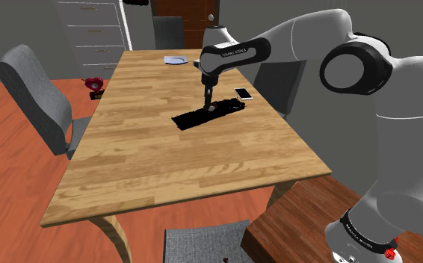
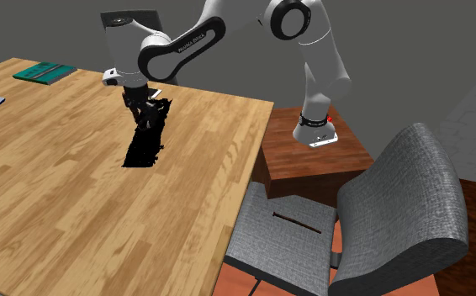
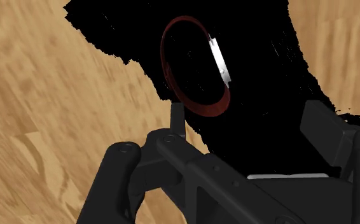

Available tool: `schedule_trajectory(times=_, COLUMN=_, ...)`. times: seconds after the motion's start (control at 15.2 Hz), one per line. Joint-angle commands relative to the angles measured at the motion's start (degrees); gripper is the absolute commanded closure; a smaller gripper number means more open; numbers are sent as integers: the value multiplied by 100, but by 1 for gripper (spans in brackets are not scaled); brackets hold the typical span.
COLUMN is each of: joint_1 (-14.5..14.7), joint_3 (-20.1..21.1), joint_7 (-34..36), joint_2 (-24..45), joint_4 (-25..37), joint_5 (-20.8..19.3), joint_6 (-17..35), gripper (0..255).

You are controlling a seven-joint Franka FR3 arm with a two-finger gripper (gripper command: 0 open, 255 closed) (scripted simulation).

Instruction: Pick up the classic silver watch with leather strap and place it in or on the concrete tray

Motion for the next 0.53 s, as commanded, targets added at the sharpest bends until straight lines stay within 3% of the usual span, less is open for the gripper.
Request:
schedule_trajectory(times=0.0, joint_1=0, joint_3=0, joint_7=0, joint_2=0, joint_4=0, joint_5=0, joint_6=0, gripper=0)
schedule_trajectory(times=0.13, joint_1=0, joint_3=0, joint_7=0, joint_2=0, joint_4=0, joint_5=0, joint_6=0, gripper=0)
schedule_trajectory(times=0.46, joint_1=0, joint_3=13, joint_7=-15, joint_2=-272, joint_4=298, joint_5=23, joint_6=-569, gripper=0)
